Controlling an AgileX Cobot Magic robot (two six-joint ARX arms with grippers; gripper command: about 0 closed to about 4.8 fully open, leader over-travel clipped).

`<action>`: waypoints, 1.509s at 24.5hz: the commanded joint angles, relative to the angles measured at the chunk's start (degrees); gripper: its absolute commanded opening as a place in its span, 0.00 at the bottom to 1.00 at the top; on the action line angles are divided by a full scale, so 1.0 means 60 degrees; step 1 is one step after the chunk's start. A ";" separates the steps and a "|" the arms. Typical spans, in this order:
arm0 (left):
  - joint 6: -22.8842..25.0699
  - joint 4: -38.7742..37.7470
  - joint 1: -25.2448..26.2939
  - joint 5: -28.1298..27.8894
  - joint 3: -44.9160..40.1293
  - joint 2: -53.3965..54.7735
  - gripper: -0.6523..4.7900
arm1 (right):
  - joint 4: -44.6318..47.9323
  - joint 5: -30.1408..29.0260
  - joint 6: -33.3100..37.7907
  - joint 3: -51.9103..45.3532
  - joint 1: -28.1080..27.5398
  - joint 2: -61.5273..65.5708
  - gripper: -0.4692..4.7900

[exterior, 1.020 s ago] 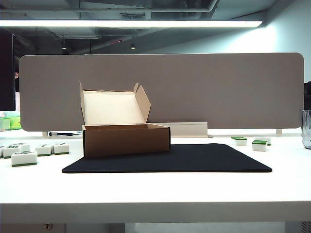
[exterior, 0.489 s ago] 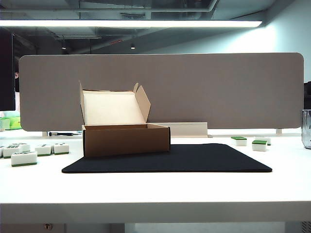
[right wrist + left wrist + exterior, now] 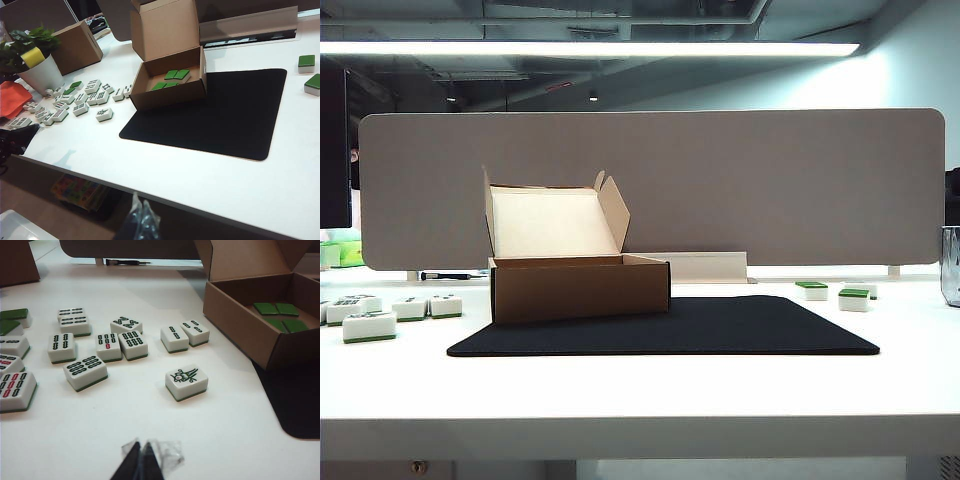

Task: Pick up four mahjong tiles and put them into the paper box.

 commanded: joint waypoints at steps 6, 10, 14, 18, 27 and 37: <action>0.0011 -0.0091 0.0018 0.0069 -0.0036 0.0004 0.11 | 0.1501 0.1184 -0.0885 -0.0178 -0.0011 -0.0113 0.09; 0.0011 -0.0091 0.0018 0.0069 -0.0036 0.0004 0.11 | 0.3242 0.2106 -0.0882 -0.0973 -0.0007 -0.0113 0.09; 0.0011 -0.0091 0.0018 0.0069 -0.0036 0.0004 0.11 | 0.4710 0.2634 -0.0659 -0.2532 -0.0007 -0.0113 0.09; 0.0011 -0.0091 0.0018 0.0069 -0.0036 0.0004 0.11 | 0.5916 0.2889 -0.0138 -0.3756 -0.0007 -0.0113 0.09; 0.0011 -0.0091 0.0018 0.0069 -0.0036 0.0004 0.11 | 0.8575 0.3475 0.0546 -0.6040 0.0000 -0.0117 0.09; 0.0011 -0.0091 0.0018 0.0069 -0.0036 0.0004 0.11 | 0.9449 0.5282 0.1089 -0.7552 0.0004 -0.0120 0.09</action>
